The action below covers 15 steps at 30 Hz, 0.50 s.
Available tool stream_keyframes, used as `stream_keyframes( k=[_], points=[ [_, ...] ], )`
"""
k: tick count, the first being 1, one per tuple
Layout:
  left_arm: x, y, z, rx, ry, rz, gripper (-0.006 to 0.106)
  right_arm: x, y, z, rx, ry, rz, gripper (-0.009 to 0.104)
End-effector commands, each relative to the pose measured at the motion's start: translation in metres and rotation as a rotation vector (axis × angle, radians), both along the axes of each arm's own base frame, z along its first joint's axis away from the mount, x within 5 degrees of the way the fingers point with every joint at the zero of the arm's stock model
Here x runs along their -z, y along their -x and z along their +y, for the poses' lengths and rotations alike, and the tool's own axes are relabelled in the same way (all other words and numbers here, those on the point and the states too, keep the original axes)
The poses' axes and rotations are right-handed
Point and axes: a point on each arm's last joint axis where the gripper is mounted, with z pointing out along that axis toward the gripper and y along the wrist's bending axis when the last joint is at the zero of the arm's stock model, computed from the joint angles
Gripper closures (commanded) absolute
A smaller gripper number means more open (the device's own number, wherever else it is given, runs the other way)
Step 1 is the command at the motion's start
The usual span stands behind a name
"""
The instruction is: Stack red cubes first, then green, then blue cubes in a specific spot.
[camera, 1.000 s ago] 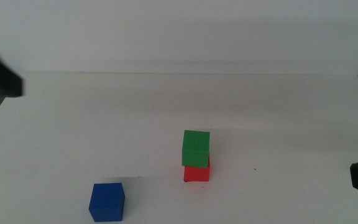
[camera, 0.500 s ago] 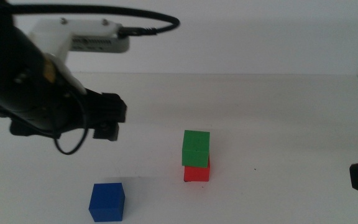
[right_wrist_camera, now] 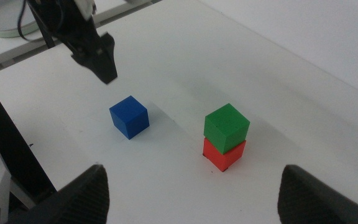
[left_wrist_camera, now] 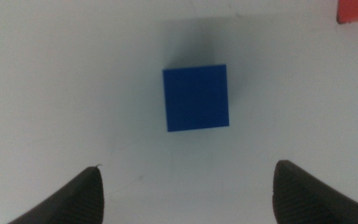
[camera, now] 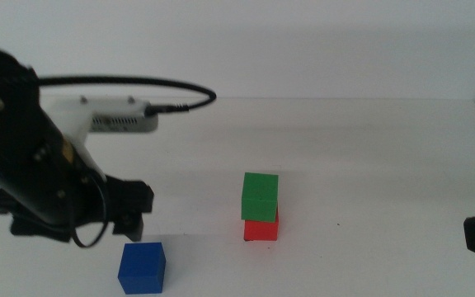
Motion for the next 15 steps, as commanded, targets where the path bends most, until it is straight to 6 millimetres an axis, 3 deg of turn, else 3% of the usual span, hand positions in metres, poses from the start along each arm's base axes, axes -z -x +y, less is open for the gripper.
stream_keyframes(
  k=[1, 15],
  points=[
    [0.011, -0.001, -0.002, -0.004, 0.022, 0.002, 0.01, 0.0, 0.0, -0.001, 0.004, -0.003, -0.011, 0.011],
    [0.077, -0.03, -0.023, -0.011, 0.012, 0.15, 0.01, 0.0, 0.0, -0.001, 0.004, -0.003, -0.011, 0.011]
  ],
)
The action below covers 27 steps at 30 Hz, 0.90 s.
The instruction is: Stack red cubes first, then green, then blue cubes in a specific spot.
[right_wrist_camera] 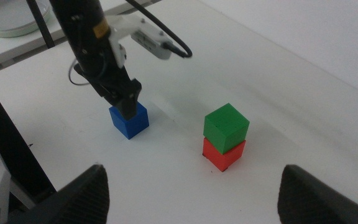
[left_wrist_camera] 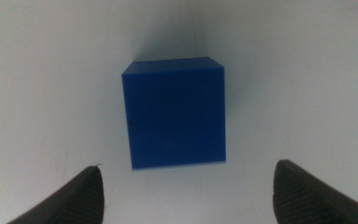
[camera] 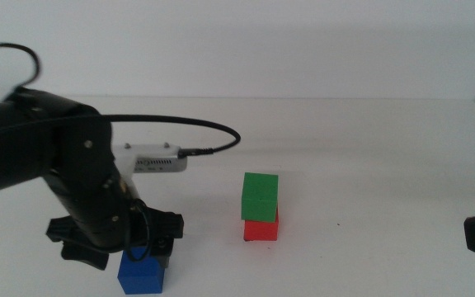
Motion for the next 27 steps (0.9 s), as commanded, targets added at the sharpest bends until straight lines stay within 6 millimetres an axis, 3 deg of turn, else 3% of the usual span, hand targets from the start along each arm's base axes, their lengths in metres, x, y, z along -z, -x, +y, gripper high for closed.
stream_keyframes(
  k=[1, 17, 27],
  points=[
    [0.008, -0.005, -0.003, 0.003, 0.005, 0.007, 0.01, 0.0, 0.0, -0.001, 0.004, -0.003, -0.011, 0.011],
    [0.05, -0.024, -0.007, -0.012, -0.055, 0.051, 0.01, 0.0, 0.0, -0.001, 0.004, -0.003, -0.011, 0.011],
    [0.05, -0.028, -0.005, -0.035, -0.044, 0.032, 0.01, 0.0, 0.0, -0.001, 0.004, -0.003, -0.011, 0.011]
  ],
)
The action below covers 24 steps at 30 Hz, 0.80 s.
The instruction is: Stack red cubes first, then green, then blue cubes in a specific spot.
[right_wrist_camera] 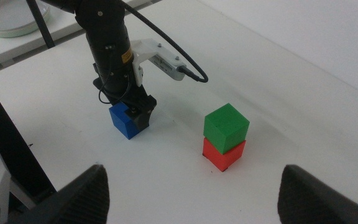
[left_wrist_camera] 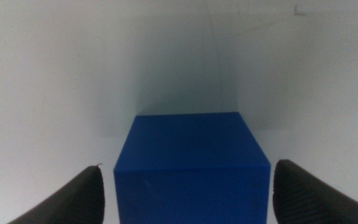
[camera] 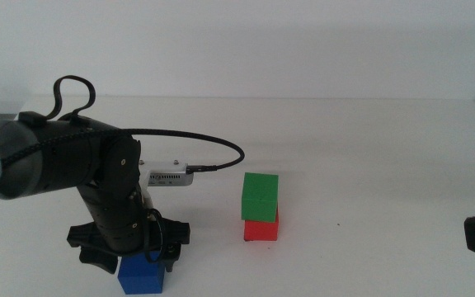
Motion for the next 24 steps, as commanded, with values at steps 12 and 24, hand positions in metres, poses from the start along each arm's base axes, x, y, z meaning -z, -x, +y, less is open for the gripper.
stream_keyframes(
  k=[12, 24],
  points=[
    [-0.001, -0.001, 0.0, -0.025, 0.005, -0.01, 0.046, 0.0, 0.0, -0.001, 0.004, -0.003, -0.011, 0.011],
    [-0.03, 0.002, 0.001, -0.043, 0.029, -0.031, 0.086, 0.0, 0.0, -0.001, 0.004, -0.003, -0.011, 0.011]
  ],
)
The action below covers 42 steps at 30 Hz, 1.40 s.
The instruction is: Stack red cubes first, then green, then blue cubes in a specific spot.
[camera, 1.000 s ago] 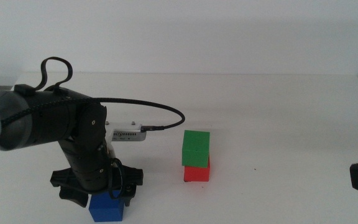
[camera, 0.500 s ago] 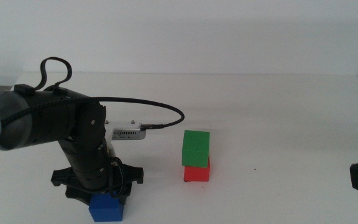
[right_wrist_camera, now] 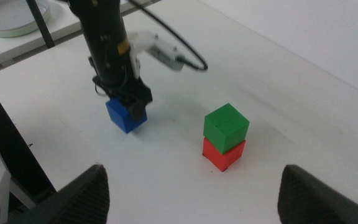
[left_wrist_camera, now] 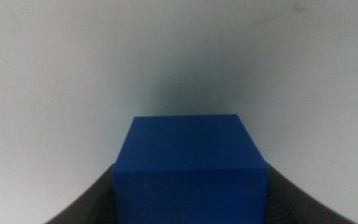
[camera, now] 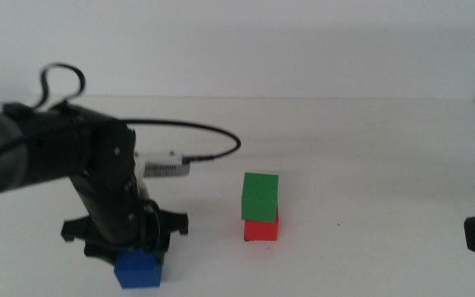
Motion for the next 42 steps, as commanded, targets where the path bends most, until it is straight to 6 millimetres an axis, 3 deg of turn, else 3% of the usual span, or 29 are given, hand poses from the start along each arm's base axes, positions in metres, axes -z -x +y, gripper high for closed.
stream_keyframes(
  k=[1, 5, 9, 16, 22, 28, 42],
  points=[
    [-0.025, 0.0, -0.001, -0.004, 0.029, -0.037, 0.086, 0.0, 0.0, -0.001, 0.004, -0.003, -0.011, 0.011],
    [-0.066, -0.004, -0.005, 0.042, 0.032, -0.021, 0.086, 0.0, 0.0, -0.001, 0.004, -0.003, -0.011, 0.011],
    [-0.1, -0.008, -0.023, 0.079, 0.037, -0.101, 0.086, 0.0, 0.0, -0.001, 0.004, -0.003, -0.011, 0.011],
    [-0.127, -0.015, -0.058, 0.145, 0.086, -0.198, 0.086, 0.0, 0.0, -0.001, 0.004, -0.003, -0.011, 0.011],
    [-0.131, -0.026, -0.086, 0.163, 0.114, -0.223, 0.086, 0.0, 0.0, -0.001, 0.004, -0.003, -0.011, 0.011],
    [-0.122, -0.044, -0.11, 0.18, 0.131, -0.214, 0.086, 0.0, 0.0, -0.001, 0.004, -0.003, -0.011, 0.011],
    [-0.101, -0.063, -0.141, 0.204, 0.143, -0.188, 0.086, 0.0, 0.0, -0.001, 0.004, -0.003, -0.011, 0.011]
  ],
)
